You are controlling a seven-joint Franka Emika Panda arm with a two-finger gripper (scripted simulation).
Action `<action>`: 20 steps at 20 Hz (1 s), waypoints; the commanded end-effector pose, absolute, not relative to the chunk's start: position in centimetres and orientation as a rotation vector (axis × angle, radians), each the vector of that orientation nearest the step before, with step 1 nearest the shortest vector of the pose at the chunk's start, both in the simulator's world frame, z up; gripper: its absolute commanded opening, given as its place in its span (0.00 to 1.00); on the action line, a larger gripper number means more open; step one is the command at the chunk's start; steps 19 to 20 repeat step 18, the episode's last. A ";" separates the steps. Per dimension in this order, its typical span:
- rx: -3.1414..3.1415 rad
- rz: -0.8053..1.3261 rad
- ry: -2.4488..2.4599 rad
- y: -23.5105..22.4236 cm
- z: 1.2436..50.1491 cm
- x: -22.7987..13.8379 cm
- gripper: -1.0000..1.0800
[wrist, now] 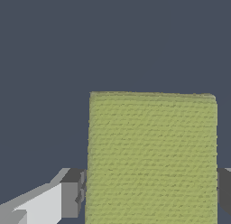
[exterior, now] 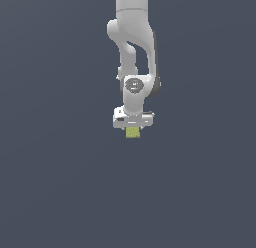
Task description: Pick up the object and move it to a goal position.
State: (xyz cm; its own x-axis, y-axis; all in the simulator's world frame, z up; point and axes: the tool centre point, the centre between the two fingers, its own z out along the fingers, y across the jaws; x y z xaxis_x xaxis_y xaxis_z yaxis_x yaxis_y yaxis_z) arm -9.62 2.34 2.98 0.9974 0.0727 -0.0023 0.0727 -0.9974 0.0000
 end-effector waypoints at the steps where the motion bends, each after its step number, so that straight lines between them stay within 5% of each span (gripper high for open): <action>1: 3.139 0.000 0.115 3.2 4.3 -9.5 0.00; 20: 3.139 0.000 0.115 7.6 11.6 -8.8 0.00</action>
